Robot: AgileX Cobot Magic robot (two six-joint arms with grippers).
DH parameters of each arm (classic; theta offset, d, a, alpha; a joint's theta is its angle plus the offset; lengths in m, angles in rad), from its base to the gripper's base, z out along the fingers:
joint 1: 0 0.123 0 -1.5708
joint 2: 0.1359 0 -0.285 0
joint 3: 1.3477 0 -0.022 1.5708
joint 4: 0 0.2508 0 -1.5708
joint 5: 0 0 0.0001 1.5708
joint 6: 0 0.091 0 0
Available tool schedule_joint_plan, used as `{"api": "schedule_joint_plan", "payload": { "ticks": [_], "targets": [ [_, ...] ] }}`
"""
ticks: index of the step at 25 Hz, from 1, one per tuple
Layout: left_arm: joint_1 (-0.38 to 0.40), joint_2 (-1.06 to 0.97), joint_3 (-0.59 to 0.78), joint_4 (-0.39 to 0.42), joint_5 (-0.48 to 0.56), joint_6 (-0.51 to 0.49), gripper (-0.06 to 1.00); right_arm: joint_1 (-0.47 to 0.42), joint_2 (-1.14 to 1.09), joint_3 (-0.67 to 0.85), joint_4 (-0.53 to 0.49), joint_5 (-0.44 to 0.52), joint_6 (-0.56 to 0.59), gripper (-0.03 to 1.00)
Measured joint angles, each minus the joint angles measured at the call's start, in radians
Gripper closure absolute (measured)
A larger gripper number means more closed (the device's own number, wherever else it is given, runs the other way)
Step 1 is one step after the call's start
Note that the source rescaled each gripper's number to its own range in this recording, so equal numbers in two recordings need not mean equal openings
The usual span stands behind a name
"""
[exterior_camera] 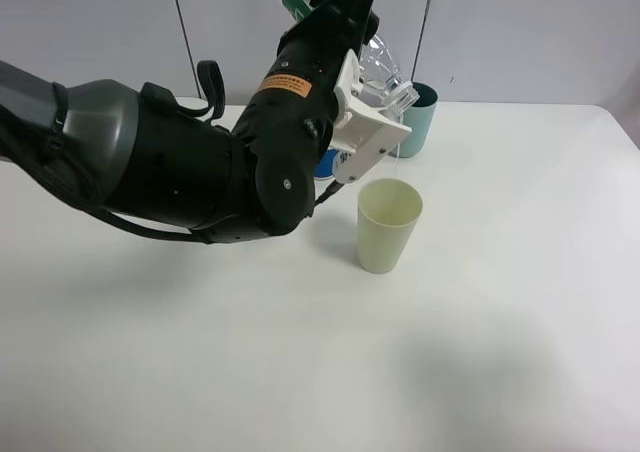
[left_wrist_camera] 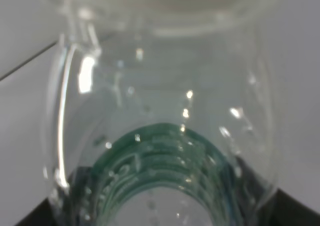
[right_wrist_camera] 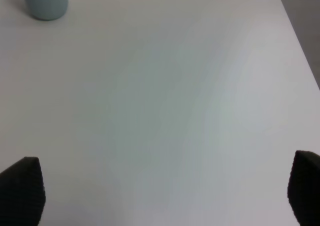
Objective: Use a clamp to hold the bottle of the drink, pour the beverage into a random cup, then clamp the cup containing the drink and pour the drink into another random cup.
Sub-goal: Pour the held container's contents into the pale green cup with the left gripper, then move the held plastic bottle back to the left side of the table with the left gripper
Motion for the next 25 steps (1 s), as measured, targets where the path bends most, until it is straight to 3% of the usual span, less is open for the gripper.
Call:
{"api": "schedule_joint_plan", "payload": {
  "ticks": [5,10,15,20,25],
  "targets": [
    [0.000,-0.001,0.000,-0.105,0.005,-0.067,0.88,0.000,0.000,0.000,0.000,0.000,0.000,-0.03],
    [0.025,-0.043,0.000,-0.162,0.070,-0.248,0.88,0.000,0.000,0.000,0.000,0.000,0.000,-0.03],
    [0.048,-0.108,0.003,-0.169,0.108,-0.481,0.88,0.000,0.000,0.000,0.000,0.000,0.000,-0.03],
    [0.062,-0.187,0.076,-0.165,0.221,-0.661,0.88,0.000,0.000,0.000,0.000,0.000,0.000,-0.03],
    [0.112,-0.256,0.193,-0.084,0.312,-0.965,0.88,0.000,0.000,0.000,0.000,0.000,0.000,-0.03]
  ]
}}
